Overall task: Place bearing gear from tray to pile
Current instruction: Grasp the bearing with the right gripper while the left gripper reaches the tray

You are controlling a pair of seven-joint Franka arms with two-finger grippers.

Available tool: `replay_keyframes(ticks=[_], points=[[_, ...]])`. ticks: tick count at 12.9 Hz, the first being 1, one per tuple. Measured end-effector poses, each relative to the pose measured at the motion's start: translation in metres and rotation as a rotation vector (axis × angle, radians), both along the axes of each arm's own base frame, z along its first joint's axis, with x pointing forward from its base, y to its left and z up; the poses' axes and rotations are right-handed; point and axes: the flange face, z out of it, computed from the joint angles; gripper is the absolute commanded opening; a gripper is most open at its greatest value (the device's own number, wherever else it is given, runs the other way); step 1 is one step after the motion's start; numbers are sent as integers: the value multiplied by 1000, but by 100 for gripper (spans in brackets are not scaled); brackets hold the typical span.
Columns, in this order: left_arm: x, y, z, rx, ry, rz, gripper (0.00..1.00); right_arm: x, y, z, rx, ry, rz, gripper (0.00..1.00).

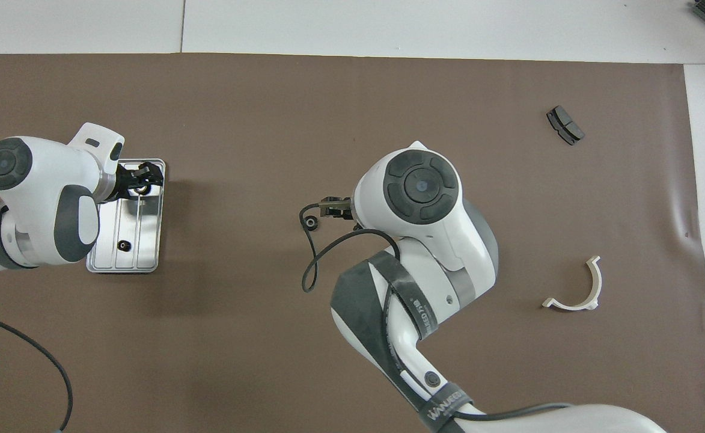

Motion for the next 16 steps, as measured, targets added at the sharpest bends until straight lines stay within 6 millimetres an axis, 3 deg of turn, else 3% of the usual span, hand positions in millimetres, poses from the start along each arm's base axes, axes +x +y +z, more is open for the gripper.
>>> replay_keyframes(ticks=[6,10,16], points=[[0,1,0,1,-1,1,65,-3,65,-68,-59,-50,9,100],[0,1,0,1,0,7,62,-3,82,-94,-60,-78,37,100],[0,1,0,0,-1,12,52,-5,87,-104,-75,-96,62,100]])
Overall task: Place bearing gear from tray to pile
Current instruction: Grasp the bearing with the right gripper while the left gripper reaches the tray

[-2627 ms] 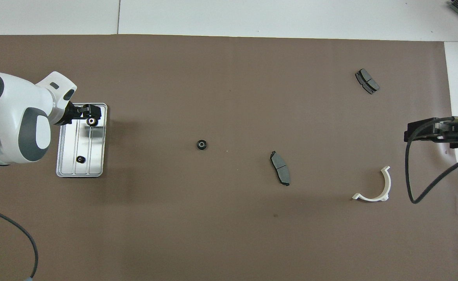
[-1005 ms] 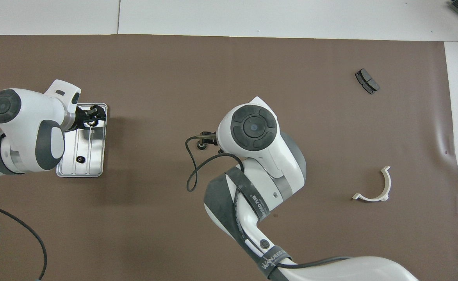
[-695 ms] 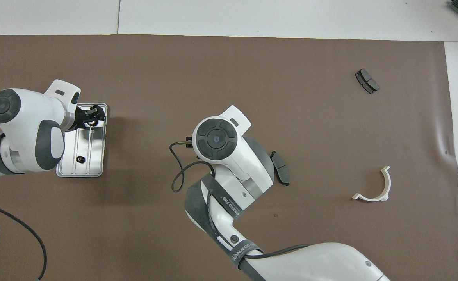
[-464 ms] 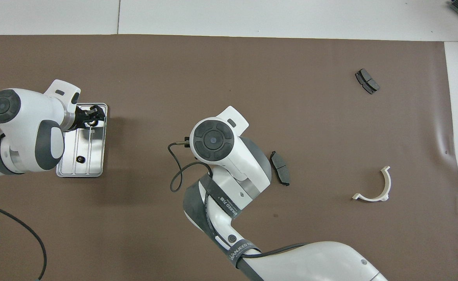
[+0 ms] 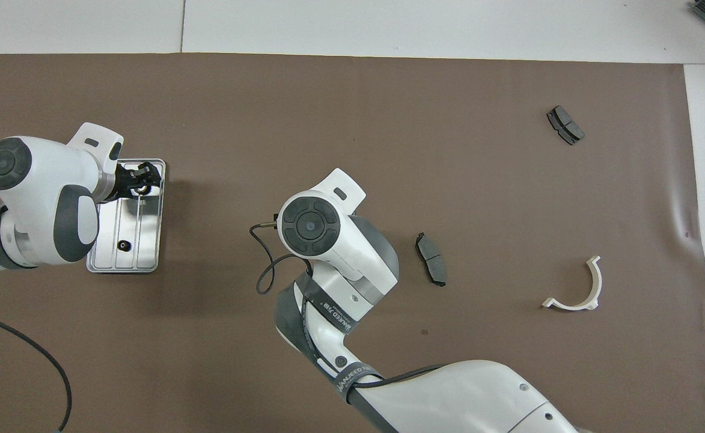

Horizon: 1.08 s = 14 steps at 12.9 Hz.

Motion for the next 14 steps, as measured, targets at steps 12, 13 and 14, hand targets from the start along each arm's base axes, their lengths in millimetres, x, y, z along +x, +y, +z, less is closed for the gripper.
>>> replay_keyframes(ticks=[12,13,14], points=[[0,-1,3,-1,-3,3,27,-6,4,-32,-10,7,17,73],[0,-1,3,-1,-3,3,25,-6,4,-31,-8,4,17,73],[0,-1,3,-1,-3,3,24,-5,4,-31,-4,0,18,73]])
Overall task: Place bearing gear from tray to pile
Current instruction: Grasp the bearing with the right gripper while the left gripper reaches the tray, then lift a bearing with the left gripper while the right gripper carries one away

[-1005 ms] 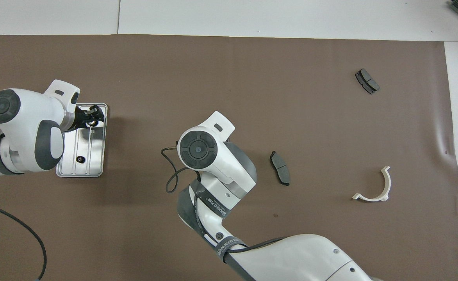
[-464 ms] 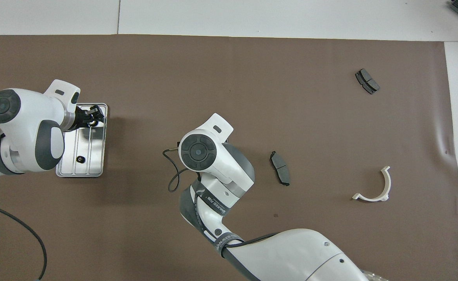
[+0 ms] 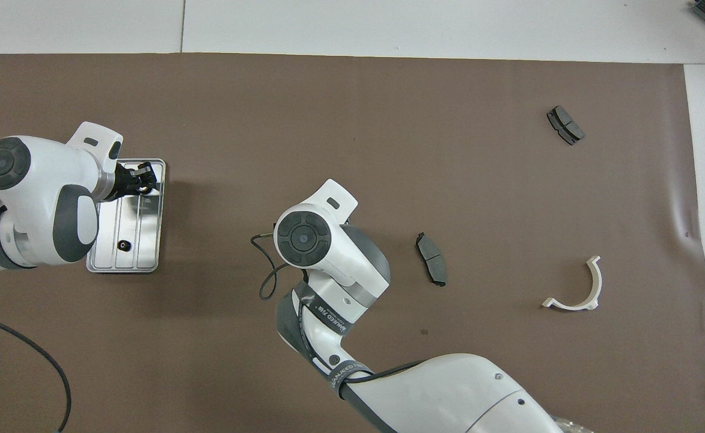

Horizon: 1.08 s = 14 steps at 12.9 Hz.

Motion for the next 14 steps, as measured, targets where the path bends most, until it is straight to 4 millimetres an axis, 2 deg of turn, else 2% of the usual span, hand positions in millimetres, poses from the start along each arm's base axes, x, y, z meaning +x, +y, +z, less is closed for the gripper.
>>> replay_keyframes(ticks=[3,4,6,9,10,11,14], points=[[0,0,0,0,0,0,22,-1,1,-1,0,0,2,72],[0,0,0,0,0,0,22,-1,2,-1,0,0,3,64],[1,0,2,2,9,-3,22,-2,2,-1,-1,0,4,41],[14,-3,15,24,51,-30,22,-2,2,-2,-10,-6,12,36],[20,-4,22,28,53,-35,22,-2,2,-2,-11,-7,14,26],[24,-6,29,30,52,-41,22,-2,2,-2,-12,-8,15,3],[32,-35,47,26,46,-48,22,-2,2,-2,-17,-9,19,0]])
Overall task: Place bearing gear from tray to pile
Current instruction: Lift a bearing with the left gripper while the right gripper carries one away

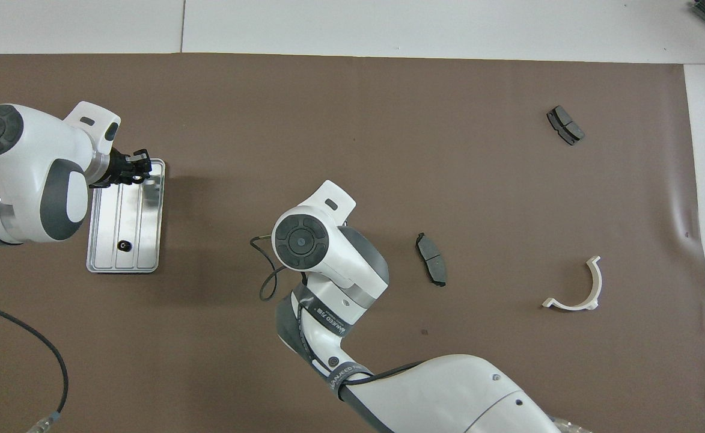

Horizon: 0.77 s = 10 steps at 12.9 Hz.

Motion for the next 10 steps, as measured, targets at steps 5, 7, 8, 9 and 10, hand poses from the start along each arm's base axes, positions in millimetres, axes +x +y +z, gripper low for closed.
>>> replay_keyframes(ticks=[5,7,8,9,10], points=[[-8,-75,3,-16,13,53,22,9,-10,29,-31,13,-24,0],[-14,-101,2,-21,19,75,23,20,-37,67,-52,23,-46,0],[-17,-113,1,-23,21,81,23,28,-58,88,-55,32,-43,0],[-21,-127,0,-25,23,83,23,36,-84,108,-50,46,-36,0],[-26,-143,-1,-26,26,76,23,43,-113,125,-50,60,-28,0]])
